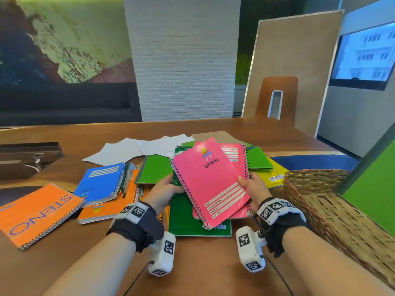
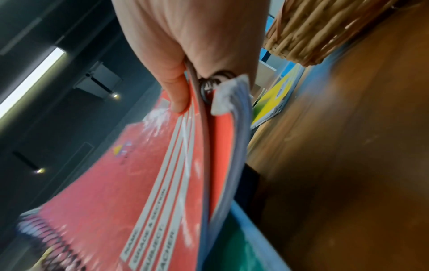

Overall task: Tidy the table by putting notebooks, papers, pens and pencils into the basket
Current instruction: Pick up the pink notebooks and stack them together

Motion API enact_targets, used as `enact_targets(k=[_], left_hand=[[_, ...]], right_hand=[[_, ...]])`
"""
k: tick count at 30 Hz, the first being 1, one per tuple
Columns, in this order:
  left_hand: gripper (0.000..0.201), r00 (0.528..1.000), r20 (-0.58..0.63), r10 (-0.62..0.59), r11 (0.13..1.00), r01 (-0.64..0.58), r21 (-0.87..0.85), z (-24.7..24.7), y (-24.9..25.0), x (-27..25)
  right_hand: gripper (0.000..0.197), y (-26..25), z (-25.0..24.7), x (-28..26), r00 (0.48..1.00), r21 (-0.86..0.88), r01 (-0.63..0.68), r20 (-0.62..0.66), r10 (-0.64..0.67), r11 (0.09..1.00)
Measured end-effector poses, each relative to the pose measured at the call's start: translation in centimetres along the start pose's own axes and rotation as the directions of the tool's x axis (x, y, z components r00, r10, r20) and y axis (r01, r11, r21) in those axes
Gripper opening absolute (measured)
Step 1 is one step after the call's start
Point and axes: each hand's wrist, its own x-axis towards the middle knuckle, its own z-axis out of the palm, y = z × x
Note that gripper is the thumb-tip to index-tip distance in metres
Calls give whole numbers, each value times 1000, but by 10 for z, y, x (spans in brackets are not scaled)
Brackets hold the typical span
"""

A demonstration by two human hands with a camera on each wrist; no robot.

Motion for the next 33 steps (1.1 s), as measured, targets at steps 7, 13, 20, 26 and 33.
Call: enact_targets(k=[7,13,20,26,33], left_hand=[[52,936,-306,171,975,-206,-86,3,8,8],[34,859,-419,293,949,-316,15,-26,20,18],[27,771,-449,451,871,-490,33,-27,43,8],[25,808,-311,501,844,-536,-32,-12,60,2],[34,848,-124,516,857,-512,64,9,52,8]], right_hand=[[7,5,-8,16,995,-164,-19,-100,2,986],[32,-21,-29,12,990,-617,-108,8,143,779],[37,-9,-25,12,988,-867,30,103,119,498],[76,-16,-11,7,984,-576,167,152,-96,801],[30,-53,28,0,928,-209,353,203,-312,912]])
